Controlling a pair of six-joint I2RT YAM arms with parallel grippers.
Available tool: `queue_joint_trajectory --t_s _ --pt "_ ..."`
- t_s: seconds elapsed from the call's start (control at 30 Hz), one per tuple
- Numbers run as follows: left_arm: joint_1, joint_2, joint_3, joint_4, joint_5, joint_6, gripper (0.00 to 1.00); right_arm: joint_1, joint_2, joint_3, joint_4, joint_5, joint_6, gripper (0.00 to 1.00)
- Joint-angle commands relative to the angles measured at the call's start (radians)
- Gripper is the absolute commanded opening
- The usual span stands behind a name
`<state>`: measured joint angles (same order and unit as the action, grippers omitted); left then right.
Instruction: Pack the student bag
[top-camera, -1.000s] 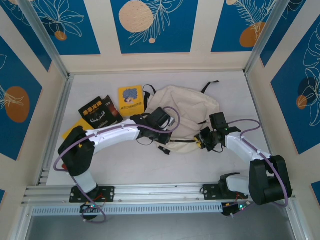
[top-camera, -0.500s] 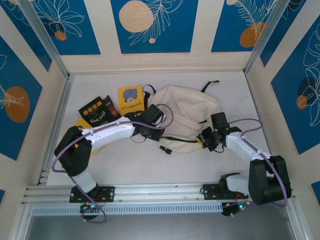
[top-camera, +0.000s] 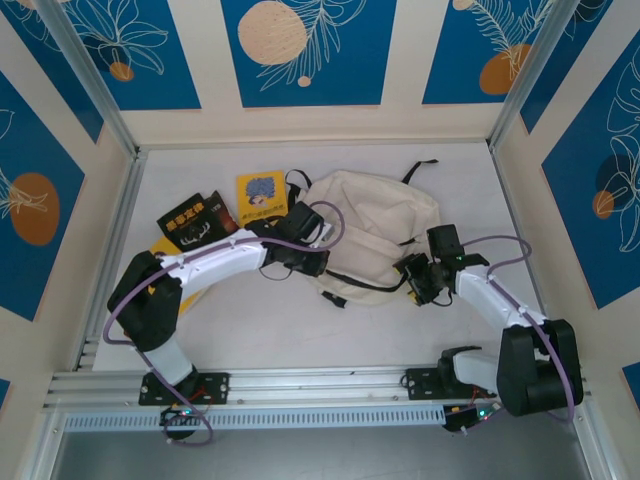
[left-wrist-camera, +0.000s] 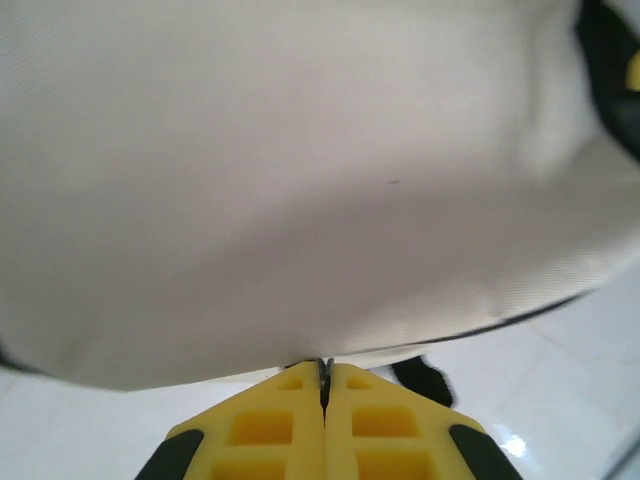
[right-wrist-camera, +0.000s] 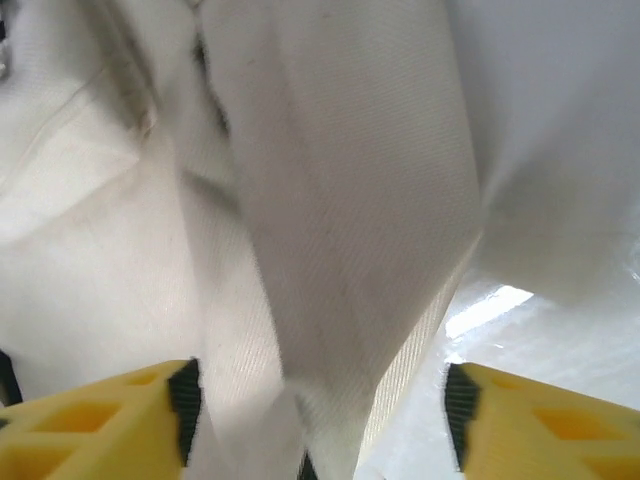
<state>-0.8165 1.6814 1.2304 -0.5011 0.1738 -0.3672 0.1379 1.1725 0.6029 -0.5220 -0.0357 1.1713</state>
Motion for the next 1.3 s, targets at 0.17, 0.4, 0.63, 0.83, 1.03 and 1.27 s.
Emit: queue_joint_trajectory --t_s 0.17,0.4,0.63,0.83,1.03,1.27 --pt "-0.066 0.076 0.151 0.114 0.199 -0.010 0.00 0.009 -0.102 0.053 -0.167 -0.004 0.045 0.89" --pt "-0.120 0.167 0.262 0.127 0.226 -0.031 0.00 0.006 -0.153 0.068 -0.241 -0.002 0.114 0.95" --pt "-0.144 0.203 0.291 0.123 0.216 -0.035 0.00 0.009 -0.209 0.019 -0.212 -0.054 0.262 0.97" --pt "-0.145 0.180 0.265 0.094 0.193 -0.016 0.00 0.017 -0.197 -0.057 -0.039 -0.138 0.371 0.94" --pt "-0.144 0.147 0.209 0.076 0.167 -0.012 0.00 0.029 -0.146 -0.048 0.002 -0.127 0.368 0.81" --pt "-0.144 0.099 0.168 0.036 0.089 -0.003 0.00 0.054 -0.072 -0.034 -0.002 -0.070 0.333 0.53"
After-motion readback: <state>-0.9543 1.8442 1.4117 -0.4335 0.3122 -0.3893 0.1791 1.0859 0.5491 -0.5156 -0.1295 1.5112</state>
